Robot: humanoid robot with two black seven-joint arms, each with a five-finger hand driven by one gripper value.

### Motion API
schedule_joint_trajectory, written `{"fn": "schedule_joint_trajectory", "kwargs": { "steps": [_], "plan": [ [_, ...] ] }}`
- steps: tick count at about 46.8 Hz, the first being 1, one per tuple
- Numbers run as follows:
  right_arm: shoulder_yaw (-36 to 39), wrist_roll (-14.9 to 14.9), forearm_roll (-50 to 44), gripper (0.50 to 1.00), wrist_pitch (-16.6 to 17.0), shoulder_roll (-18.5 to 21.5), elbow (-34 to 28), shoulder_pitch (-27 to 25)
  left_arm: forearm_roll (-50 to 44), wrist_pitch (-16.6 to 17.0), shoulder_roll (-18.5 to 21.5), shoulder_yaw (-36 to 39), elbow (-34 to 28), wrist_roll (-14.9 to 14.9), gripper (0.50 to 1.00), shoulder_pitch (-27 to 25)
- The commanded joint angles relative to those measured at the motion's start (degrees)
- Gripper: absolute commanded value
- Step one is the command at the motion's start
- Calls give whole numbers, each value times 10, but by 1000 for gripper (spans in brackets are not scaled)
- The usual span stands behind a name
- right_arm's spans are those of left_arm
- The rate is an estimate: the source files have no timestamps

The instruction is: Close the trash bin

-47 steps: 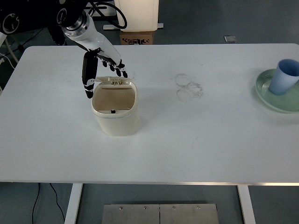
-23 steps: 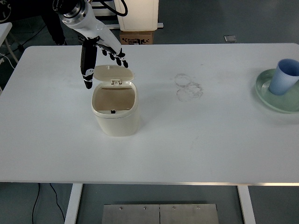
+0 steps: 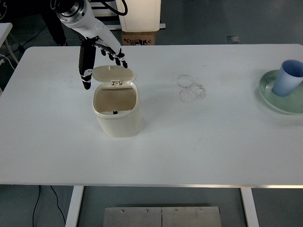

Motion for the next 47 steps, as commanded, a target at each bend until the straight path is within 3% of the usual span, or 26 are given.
{"fn": "schedule_joint_trajectory", "kwargs": {
  "steps": [1, 47],
  "plan": [
    [0, 0, 0, 991, 0, 0, 0, 0, -1, 0, 0, 0, 1, -1, 1000, 5],
    [0, 1, 0, 991, 0, 0, 0, 0, 0, 0, 2, -2, 5, -1, 1000, 51]
  ]
}}
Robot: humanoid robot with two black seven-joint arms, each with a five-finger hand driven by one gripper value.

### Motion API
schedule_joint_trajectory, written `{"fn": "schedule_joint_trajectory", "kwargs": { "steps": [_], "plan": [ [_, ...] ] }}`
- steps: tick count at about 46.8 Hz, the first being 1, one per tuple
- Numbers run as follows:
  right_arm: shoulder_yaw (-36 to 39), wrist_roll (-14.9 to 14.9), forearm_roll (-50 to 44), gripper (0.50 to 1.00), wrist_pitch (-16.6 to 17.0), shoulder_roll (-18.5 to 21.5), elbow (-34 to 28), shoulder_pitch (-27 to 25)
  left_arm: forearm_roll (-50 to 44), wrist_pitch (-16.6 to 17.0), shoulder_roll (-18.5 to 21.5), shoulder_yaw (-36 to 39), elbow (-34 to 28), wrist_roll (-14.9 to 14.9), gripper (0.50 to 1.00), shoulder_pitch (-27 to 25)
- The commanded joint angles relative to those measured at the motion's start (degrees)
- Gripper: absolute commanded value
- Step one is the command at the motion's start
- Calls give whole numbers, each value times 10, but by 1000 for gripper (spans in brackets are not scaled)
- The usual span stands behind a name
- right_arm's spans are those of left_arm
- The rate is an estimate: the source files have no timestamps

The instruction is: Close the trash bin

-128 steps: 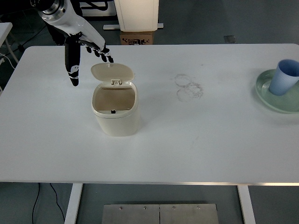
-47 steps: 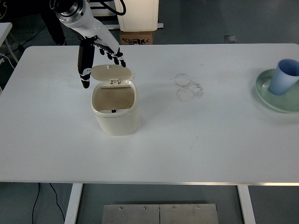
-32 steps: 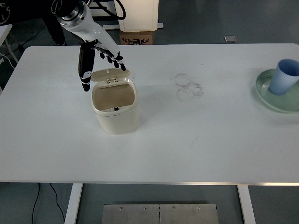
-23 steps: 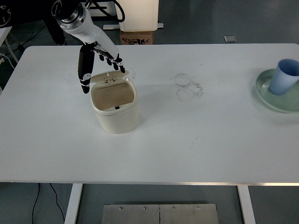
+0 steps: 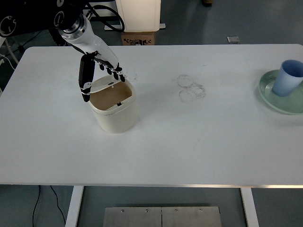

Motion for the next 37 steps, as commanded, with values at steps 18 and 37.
{"fn": "schedule_joint_trajectory", "kwargs": {
  "steps": [18, 37],
  "plan": [
    [0, 0, 0, 991, 0, 0, 0, 0, 1, 0, -5, -2, 5, 0, 1000, 17],
    [0, 0, 0, 991, 0, 0, 0, 0, 1, 0, -10, -8, 17, 0, 1000, 40]
  ]
}}
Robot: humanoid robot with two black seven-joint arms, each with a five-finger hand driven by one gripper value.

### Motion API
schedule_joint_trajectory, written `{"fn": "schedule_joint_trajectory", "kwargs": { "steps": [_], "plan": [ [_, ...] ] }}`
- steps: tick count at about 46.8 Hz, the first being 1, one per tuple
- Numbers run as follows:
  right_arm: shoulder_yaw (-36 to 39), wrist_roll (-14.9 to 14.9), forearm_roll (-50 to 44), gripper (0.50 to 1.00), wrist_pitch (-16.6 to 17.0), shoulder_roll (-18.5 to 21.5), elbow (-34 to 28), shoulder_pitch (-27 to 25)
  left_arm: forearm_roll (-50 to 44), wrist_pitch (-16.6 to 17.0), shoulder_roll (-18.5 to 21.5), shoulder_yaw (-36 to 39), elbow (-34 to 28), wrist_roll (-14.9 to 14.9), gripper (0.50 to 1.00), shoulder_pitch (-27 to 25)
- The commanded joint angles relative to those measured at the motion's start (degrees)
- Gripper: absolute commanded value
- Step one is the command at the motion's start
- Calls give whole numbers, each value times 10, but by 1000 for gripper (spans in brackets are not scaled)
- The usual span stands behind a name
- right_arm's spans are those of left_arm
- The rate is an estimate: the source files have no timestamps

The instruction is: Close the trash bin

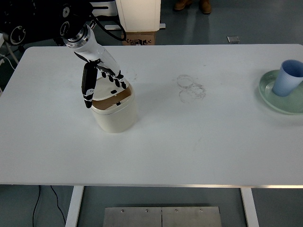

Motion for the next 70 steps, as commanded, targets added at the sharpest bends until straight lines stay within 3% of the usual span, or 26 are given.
{"fn": "schedule_joint_trajectory", "kwargs": {
  "steps": [1, 49, 70],
  "plan": [
    [0, 1, 0, 991, 0, 0, 0, 0, 0, 0, -1, -1, 3, 0, 1000, 3],
    [0, 0, 0, 991, 0, 0, 0, 0, 9, 0, -35, -15, 36, 0, 1000, 55],
    [0, 0, 0, 991, 0, 0, 0, 0, 9, 0, -38, -19, 37, 0, 1000, 55]
  ]
}}
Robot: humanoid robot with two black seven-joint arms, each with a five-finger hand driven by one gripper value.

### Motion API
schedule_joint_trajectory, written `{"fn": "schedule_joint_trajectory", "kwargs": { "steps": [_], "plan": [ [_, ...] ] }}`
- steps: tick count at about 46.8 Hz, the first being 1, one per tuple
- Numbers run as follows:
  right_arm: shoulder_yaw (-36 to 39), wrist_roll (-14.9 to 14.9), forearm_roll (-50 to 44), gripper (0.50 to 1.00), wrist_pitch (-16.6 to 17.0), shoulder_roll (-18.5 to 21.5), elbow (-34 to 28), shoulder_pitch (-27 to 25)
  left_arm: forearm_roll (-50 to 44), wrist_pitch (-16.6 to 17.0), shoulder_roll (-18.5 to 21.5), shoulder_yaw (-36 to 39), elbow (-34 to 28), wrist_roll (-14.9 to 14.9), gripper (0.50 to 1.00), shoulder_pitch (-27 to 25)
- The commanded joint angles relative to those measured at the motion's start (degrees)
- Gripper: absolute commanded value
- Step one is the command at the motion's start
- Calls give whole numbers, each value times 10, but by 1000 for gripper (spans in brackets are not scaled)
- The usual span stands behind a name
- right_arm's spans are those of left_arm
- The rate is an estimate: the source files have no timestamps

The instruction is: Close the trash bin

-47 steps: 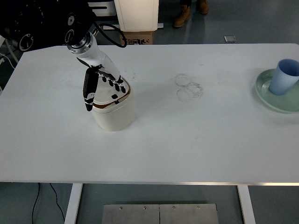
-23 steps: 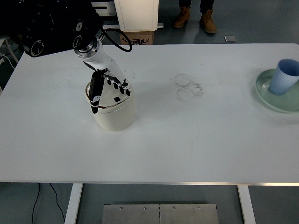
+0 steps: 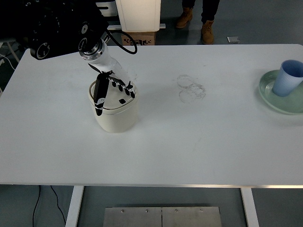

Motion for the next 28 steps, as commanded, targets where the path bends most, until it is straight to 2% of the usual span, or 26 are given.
{"fn": "schedule_joint_trajectory", "kwargs": {
  "steps": [1, 28],
  "plan": [
    [0, 0, 0, 991, 0, 0, 0, 0, 0, 0, 0, 0, 0, 1, 1000, 0],
    [0, 0, 0, 991, 0, 0, 0, 0, 0, 0, 11, 0, -1, 0, 1000, -19]
  ]
}}
